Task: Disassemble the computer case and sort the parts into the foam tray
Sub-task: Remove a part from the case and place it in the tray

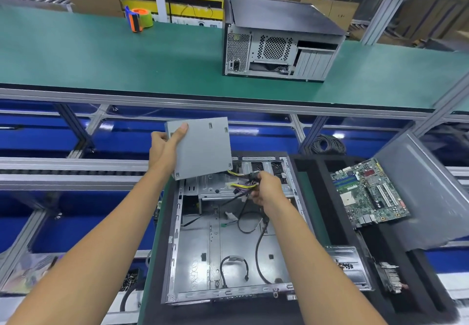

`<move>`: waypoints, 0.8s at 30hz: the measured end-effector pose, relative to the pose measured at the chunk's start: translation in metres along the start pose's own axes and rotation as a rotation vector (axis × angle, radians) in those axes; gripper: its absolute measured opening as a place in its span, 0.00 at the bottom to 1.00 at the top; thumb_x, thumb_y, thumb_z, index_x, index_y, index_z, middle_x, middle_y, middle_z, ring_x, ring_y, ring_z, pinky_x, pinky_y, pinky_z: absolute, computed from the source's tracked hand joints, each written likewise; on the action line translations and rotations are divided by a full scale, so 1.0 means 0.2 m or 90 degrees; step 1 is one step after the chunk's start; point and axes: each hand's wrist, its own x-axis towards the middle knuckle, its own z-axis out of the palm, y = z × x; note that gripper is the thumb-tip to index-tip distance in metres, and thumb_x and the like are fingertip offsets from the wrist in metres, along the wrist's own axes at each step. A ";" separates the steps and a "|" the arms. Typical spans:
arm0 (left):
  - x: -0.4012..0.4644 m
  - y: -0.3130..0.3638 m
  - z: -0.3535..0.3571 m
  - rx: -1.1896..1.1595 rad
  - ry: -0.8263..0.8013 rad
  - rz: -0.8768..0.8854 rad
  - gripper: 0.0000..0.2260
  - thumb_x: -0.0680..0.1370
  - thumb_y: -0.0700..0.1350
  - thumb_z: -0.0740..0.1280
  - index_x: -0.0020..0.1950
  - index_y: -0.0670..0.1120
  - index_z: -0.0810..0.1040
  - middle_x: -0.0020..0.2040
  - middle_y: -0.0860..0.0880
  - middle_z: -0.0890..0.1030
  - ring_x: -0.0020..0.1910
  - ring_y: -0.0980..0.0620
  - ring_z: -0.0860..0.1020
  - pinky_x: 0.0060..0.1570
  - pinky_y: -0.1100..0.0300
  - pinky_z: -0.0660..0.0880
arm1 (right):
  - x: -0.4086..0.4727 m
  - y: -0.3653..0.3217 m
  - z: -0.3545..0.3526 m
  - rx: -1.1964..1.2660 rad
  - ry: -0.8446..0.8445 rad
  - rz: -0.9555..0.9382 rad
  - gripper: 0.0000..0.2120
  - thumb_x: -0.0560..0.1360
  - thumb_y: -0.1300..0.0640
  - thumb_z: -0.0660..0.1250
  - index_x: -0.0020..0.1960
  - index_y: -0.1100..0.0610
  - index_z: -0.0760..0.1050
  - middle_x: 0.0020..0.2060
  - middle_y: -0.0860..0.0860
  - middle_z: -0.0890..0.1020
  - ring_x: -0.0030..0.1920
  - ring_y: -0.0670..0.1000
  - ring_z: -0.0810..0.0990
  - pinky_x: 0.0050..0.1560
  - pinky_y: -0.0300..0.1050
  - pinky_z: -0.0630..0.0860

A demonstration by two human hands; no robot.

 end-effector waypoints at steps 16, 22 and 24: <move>-0.08 0.03 0.10 -0.051 -0.012 -0.095 0.44 0.60 0.81 0.67 0.58 0.48 0.68 0.54 0.47 0.80 0.49 0.47 0.82 0.42 0.51 0.77 | 0.05 0.01 -0.11 0.061 -0.057 0.088 0.09 0.79 0.57 0.60 0.59 0.56 0.68 0.38 0.58 0.77 0.27 0.51 0.69 0.28 0.39 0.69; -0.10 -0.05 0.11 -0.077 0.029 -0.151 0.47 0.60 0.81 0.67 0.62 0.47 0.67 0.54 0.47 0.80 0.50 0.47 0.81 0.46 0.50 0.77 | 0.05 0.11 -0.12 0.087 -0.105 -0.004 0.13 0.76 0.67 0.60 0.57 0.54 0.67 0.46 0.56 0.77 0.40 0.54 0.77 0.45 0.54 0.77; -0.11 -0.05 0.12 -0.074 0.039 -0.148 0.46 0.61 0.81 0.66 0.63 0.47 0.64 0.54 0.47 0.78 0.50 0.48 0.80 0.46 0.52 0.75 | 0.04 0.12 -0.14 0.078 -0.114 -0.056 0.22 0.73 0.69 0.63 0.62 0.52 0.67 0.49 0.58 0.78 0.44 0.56 0.78 0.45 0.55 0.76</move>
